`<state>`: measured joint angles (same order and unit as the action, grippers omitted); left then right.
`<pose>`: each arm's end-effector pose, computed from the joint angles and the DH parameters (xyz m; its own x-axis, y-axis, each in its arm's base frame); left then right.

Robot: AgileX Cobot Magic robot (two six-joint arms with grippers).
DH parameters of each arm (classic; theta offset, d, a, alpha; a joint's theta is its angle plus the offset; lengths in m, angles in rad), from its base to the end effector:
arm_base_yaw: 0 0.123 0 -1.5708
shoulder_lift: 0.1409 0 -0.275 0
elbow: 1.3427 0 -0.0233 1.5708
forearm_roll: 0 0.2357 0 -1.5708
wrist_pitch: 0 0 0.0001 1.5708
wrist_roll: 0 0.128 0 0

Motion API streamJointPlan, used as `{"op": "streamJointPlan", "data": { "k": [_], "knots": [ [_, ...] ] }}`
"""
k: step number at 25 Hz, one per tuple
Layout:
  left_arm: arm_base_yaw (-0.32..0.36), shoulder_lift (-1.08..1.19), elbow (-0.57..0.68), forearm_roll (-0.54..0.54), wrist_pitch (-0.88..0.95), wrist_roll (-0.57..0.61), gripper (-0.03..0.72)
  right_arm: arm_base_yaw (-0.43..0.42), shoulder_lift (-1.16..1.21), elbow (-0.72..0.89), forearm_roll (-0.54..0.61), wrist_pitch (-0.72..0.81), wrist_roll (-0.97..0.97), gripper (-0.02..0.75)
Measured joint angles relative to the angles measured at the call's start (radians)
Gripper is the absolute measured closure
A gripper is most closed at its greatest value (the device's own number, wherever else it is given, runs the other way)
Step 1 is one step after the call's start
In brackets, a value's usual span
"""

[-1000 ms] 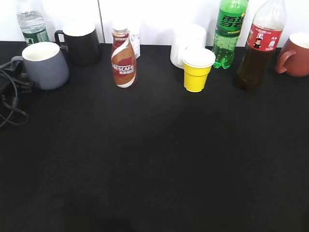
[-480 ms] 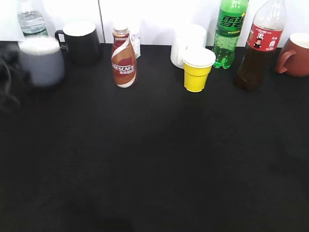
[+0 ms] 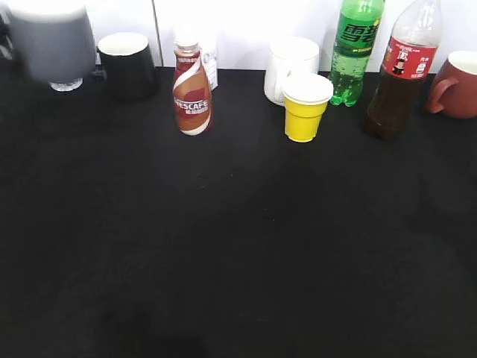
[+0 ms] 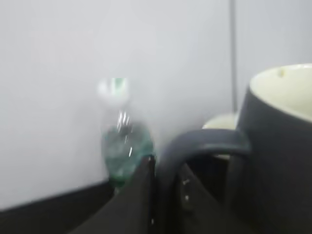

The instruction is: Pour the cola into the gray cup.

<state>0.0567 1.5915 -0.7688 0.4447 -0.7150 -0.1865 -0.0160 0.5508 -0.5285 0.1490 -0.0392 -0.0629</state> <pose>0.3586 -0.0158 0.2448 -0.0338 0.1501 -0.9881 0.2348 0.9622 0.1382 0.1492 -0.0031 0.3501 0.1050 0.0842 -0.9909 0.0128 0.9962 0.0860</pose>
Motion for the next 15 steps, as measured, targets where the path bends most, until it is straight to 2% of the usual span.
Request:
{"op": "streamJointPlan", "data": {
  "k": [2, 3, 5, 7, 10, 15],
  "knots": [
    [0.000, -0.133, 0.015, 0.100, 0.054, -0.112, 0.636, 0.000, 0.061, 0.001, -0.073, -0.109, 0.000, 0.164],
    [0.000, -0.200, 0.036, 0.120, 0.067, -0.132, 0.636, 0.008, 0.123, 0.013, -0.118, -0.214, 0.000, 0.164],
    [0.000, -0.313, 0.078, 0.127, 0.104, -0.139, 0.636, 0.048, 0.255, 0.059, -0.225, -0.422, 0.017, 0.164],
    [0.000, -0.406, 0.097, 0.130, 0.146, -0.164, 0.636, 0.082, 0.391, 0.068, -0.286, -0.545, 0.063, 0.164],
    [0.000, -0.485, 0.097, 0.131, 0.160, -0.194, 0.636, 0.087, 0.562, 0.139, -0.289, -0.787, 0.095, 0.164],
    [0.000, -0.497, 0.097, 0.137, 0.169, -0.218, 0.636, 0.087, 0.778, 0.334, -0.173, -1.087, 0.040, 0.164]
  ]
}}
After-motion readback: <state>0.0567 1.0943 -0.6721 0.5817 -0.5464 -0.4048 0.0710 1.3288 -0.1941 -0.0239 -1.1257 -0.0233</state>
